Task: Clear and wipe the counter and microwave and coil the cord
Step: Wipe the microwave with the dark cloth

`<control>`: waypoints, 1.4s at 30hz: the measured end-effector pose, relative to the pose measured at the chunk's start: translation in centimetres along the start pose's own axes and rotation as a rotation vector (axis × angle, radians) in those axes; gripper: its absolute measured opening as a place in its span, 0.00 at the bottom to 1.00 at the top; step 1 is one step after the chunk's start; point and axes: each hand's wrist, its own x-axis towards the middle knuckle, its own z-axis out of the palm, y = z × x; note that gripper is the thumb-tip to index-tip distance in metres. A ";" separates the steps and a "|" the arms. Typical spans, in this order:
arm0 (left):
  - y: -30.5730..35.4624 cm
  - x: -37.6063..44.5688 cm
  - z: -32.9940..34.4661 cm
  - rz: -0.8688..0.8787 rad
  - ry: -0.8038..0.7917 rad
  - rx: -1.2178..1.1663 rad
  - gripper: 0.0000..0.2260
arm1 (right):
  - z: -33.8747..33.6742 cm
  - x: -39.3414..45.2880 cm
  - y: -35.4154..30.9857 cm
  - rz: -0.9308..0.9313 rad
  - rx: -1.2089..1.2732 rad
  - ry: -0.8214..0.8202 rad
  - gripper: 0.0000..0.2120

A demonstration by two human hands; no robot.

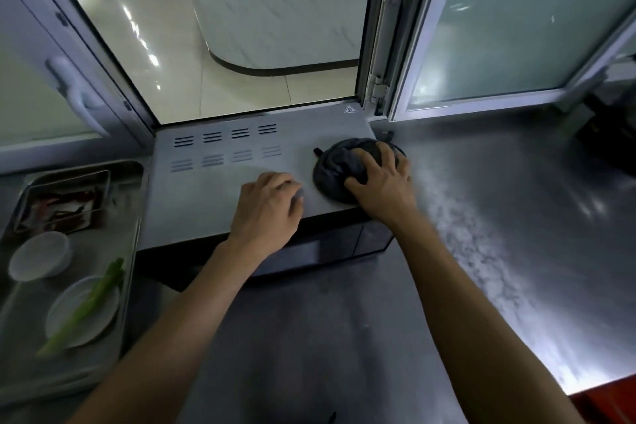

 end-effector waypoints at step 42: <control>-10.0 -8.4 -2.9 0.340 -0.115 -0.026 0.20 | 15.1 -14.3 -16.1 0.441 1.130 0.643 0.35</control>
